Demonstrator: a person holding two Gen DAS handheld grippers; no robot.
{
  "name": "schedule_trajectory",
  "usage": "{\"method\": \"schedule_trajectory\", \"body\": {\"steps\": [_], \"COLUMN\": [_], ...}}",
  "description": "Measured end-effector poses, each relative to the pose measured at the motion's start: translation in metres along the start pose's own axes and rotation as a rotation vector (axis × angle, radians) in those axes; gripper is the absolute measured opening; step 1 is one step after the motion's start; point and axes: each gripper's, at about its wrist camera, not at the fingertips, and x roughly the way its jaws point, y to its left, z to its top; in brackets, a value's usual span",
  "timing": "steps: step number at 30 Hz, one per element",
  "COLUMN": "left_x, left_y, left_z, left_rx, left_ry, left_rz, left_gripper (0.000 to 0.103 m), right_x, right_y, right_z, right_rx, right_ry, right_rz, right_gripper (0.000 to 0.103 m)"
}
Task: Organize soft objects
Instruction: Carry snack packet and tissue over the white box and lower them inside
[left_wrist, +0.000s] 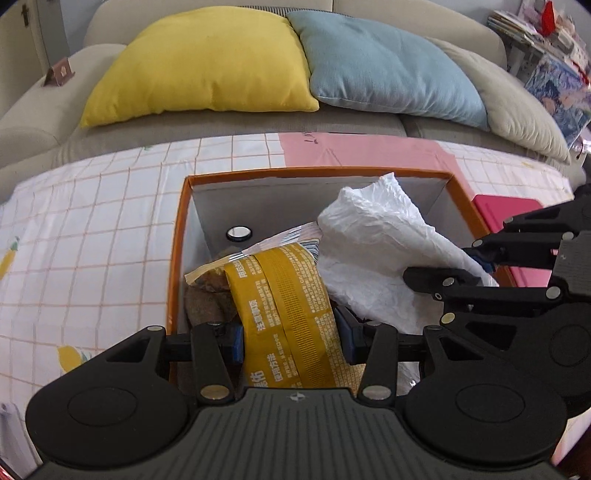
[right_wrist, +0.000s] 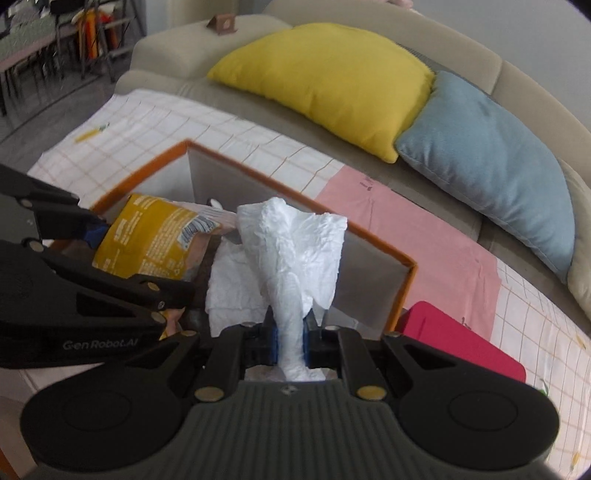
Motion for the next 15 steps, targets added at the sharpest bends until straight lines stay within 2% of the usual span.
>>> {"method": "schedule_trajectory", "body": {"steps": [8,15], "left_x": [0.001,0.013], "left_y": [-0.014,-0.019], "left_z": [-0.005,-0.004], "left_rx": [0.131,0.185], "left_ry": [-0.005,0.034], "left_rz": [0.015,-0.009], "left_gripper": [0.053,0.053], "right_x": [0.018,0.022], "right_y": [0.015,0.016], "right_z": [0.003,0.003], "right_rx": [-0.124,-0.241], "right_ry": [0.054,0.088], "right_rz": [-0.047,-0.018], "right_gripper": [0.010,0.012]}}
